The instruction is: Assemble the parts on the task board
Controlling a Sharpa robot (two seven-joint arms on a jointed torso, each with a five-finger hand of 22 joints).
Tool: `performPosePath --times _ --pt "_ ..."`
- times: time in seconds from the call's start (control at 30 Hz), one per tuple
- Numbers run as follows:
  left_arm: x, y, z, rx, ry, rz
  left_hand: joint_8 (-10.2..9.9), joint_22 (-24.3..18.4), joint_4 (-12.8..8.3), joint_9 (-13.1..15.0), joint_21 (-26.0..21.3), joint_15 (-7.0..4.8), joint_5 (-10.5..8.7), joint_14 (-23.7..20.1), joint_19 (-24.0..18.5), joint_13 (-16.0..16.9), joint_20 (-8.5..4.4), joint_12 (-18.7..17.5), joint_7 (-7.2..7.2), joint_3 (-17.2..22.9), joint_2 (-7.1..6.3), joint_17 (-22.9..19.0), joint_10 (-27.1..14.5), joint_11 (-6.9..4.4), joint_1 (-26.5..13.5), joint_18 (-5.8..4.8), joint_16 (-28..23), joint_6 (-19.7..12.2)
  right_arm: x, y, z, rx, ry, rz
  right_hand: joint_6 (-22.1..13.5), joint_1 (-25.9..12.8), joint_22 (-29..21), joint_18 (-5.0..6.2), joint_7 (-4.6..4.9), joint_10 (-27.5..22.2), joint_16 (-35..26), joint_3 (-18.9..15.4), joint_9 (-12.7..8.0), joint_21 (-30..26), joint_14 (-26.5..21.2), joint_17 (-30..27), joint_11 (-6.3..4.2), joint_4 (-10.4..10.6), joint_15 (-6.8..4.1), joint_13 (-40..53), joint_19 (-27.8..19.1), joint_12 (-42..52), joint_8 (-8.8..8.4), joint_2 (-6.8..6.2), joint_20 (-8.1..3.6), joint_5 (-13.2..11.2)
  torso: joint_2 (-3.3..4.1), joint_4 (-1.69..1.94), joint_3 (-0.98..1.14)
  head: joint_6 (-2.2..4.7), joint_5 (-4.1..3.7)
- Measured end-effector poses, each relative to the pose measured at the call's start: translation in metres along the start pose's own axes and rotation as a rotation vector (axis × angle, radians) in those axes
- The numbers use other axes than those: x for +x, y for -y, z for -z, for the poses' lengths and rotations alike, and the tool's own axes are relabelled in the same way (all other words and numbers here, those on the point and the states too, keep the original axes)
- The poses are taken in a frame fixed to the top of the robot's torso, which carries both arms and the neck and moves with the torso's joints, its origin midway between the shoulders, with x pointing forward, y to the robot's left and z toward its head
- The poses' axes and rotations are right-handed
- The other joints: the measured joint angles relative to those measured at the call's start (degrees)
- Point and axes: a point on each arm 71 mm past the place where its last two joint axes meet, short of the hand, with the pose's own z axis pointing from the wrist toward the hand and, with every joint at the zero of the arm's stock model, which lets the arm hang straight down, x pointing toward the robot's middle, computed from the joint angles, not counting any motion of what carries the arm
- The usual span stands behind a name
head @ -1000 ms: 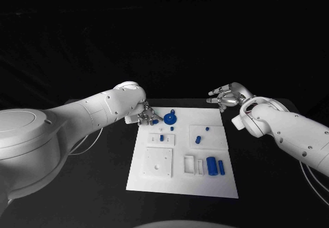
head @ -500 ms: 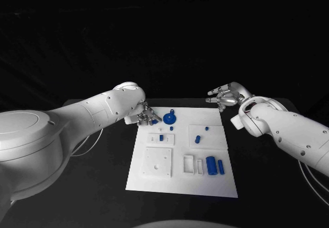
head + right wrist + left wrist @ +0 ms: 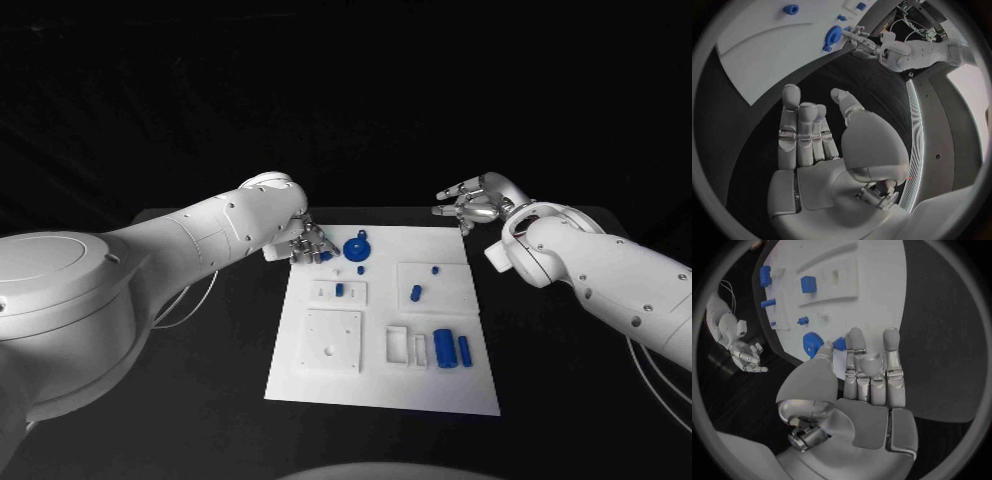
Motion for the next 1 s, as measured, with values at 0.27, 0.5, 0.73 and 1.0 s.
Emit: performPosePath --times 0.27,0.5,0.73,1.0 --pt "0.000 -0.001 0.001 0.016 -0.006 0.010 -0.01 -0.01 -0.50 1.66 -0.10 0.11 12.56 -0.72 -0.21 0.03 -0.21 -2.02 1.34 0.48 -0.25 -1.40 -0.23 0.23 1.45 0.00 -0.93 -1.33 0.000 0.000 0.000 0.001 -0.001 0.001 0.00 0.00 0.00 0.00 0.00 0.00 0.00 0.00 0.00 0.00 0.00 0.00 0.00 0.00 0.00 0.00 0.00 0.00 0.00 0.00 0.00 0.00 -0.01 0.00 -0.01 0.08 0.04" --pt "0.000 -0.010 0.001 0.038 -0.029 0.054 -0.38 -0.01 -0.50 1.65 -0.27 0.75 15.89 -1.78 -0.73 -0.08 0.30 -3.29 1.65 0.48 0.76 -1.86 -0.32 0.32 0.44 0.01 -0.93 -1.65 -0.001 0.002 0.001 0.003 0.000 0.002 0.00 0.00 0.00 0.00 0.00 0.00 0.00 0.00 0.00 0.00 0.00 0.00 0.00 0.00 0.00 0.00 0.00 0.00 0.00 0.00 0.00 0.00 -0.02 0.02 -0.01 0.29 -0.10" --pt "0.001 -0.018 0.001 0.064 -0.060 0.109 -0.60 -0.02 -0.51 -4.08 -0.27 0.94 19.72 -2.41 -1.16 -0.67 0.33 -3.29 2.04 0.48 2.77 -2.22 -0.44 0.44 -1.00 0.00 -0.71 -2.05 -0.002 0.002 0.001 0.004 0.001 0.003 0.00 0.00 0.00 0.00 0.00 0.21 0.00 0.00 0.00 0.00 0.00 0.00 -0.21 0.00 0.00 0.00 0.00 0.00 0.00 0.00 0.00 0.00 -0.04 0.09 -0.02 0.40 -0.13" --pt "0.001 -0.019 0.003 0.093 -0.084 0.144 -0.57 -0.02 -5.66 -8.75 -0.26 1.21 20.10 -2.69 -1.34 -0.93 0.52 -2.63 2.05 4.70 5.15 -2.73 -0.24 0.64 -1.41 0.00 -0.44 -2.05 -0.002 0.003 0.001 0.006 0.001 0.003 0.00 0.00 0.00 0.00 0.00 0.21 0.00 0.00 0.00 0.00 0.00 0.00 -0.21 0.00 0.00 0.00 0.00 0.00 0.00 0.00 0.00 0.00 -0.04 0.10 -0.04 0.53 0.08"
